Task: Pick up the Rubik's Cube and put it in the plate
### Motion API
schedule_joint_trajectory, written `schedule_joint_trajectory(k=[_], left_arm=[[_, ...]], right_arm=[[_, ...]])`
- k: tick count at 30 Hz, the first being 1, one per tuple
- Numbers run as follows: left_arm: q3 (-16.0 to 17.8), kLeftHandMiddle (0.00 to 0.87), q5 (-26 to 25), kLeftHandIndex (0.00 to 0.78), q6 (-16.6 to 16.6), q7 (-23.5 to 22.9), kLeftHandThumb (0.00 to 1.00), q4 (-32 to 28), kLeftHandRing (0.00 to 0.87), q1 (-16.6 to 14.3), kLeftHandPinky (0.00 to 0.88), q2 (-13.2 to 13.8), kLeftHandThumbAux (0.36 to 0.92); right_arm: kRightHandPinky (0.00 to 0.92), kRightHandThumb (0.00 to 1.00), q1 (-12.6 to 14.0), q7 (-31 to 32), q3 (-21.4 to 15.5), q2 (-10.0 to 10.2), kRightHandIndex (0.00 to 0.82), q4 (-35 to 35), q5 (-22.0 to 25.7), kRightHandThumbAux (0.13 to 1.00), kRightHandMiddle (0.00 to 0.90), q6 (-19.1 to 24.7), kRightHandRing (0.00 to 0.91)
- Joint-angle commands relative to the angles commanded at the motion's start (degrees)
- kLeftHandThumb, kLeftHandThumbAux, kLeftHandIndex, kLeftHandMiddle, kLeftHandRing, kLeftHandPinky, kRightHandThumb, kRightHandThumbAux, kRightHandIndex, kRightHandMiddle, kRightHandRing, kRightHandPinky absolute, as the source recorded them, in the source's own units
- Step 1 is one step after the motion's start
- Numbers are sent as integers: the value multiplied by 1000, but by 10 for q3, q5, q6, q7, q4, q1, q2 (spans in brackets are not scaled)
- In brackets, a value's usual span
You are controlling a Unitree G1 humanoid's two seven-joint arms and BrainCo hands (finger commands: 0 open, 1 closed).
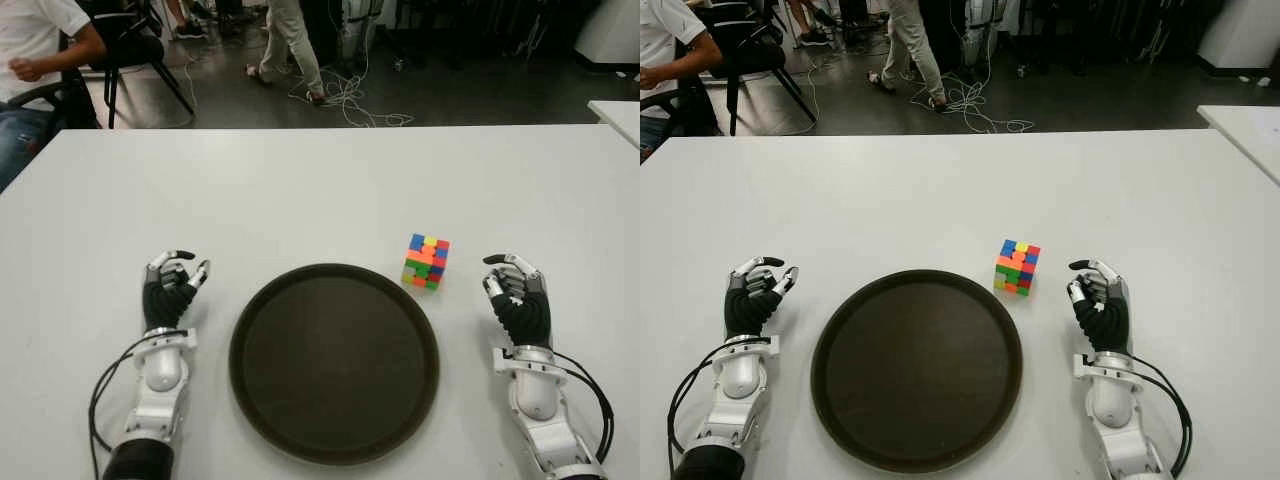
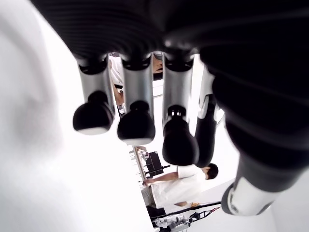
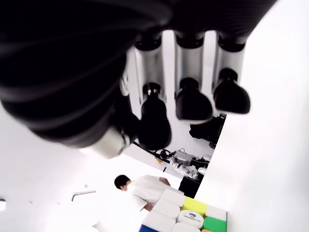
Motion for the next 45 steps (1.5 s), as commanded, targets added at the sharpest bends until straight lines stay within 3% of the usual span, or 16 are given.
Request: schedule_joint_trajectory(k=[16, 45], left_arm=[[-1, 810, 6, 443, 17, 8, 705, -8, 826, 2, 819, 0, 709], [-1, 813, 1, 442, 14, -1, 704, -15, 829, 6, 819, -1, 709]], right_arm=[[814, 688, 2, 0, 1, 0, 438, -5, -1, 726, 792, 6, 815], [814, 688, 4, 0, 0, 3, 437, -8, 1, 726, 787, 9, 813]])
